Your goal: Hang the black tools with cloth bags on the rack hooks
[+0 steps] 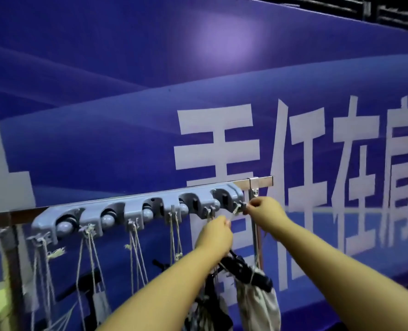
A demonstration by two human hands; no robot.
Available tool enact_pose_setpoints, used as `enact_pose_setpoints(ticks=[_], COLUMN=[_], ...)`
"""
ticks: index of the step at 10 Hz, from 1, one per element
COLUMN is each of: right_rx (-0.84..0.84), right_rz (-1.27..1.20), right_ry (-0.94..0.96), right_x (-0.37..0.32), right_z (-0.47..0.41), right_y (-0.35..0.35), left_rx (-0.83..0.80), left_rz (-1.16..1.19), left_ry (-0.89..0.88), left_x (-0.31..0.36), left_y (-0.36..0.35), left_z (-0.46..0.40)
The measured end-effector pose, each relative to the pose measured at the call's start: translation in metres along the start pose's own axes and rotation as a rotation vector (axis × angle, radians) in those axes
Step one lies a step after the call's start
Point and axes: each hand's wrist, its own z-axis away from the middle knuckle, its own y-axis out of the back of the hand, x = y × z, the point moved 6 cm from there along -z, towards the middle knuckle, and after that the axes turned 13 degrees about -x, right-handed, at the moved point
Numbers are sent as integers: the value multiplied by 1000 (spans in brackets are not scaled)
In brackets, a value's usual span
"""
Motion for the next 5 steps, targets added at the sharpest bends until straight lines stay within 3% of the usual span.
enact_pose_setpoints(ticks=[1, 2, 3, 4, 5], right_rx=[-69, -38, 5, 124, 360], right_rz=[-477, -666, -648, -544, -412], right_ry=[12, -4, 7, -9, 26], right_x=[17, 23, 19, 13, 12], right_z=[3, 5, 16, 32, 66], right_y=[-22, -36, -46, -38, -43], left_rx=[-79, -170, -169, -188, -209], left_rz=[130, 205, 171, 402, 782], left_ry=[12, 37, 33, -49, -144], left_x=[-13, -8, 3, 9, -11], left_y=[-21, -27, -19, -22, -38], left_z=[-4, 14, 65, 140, 224])
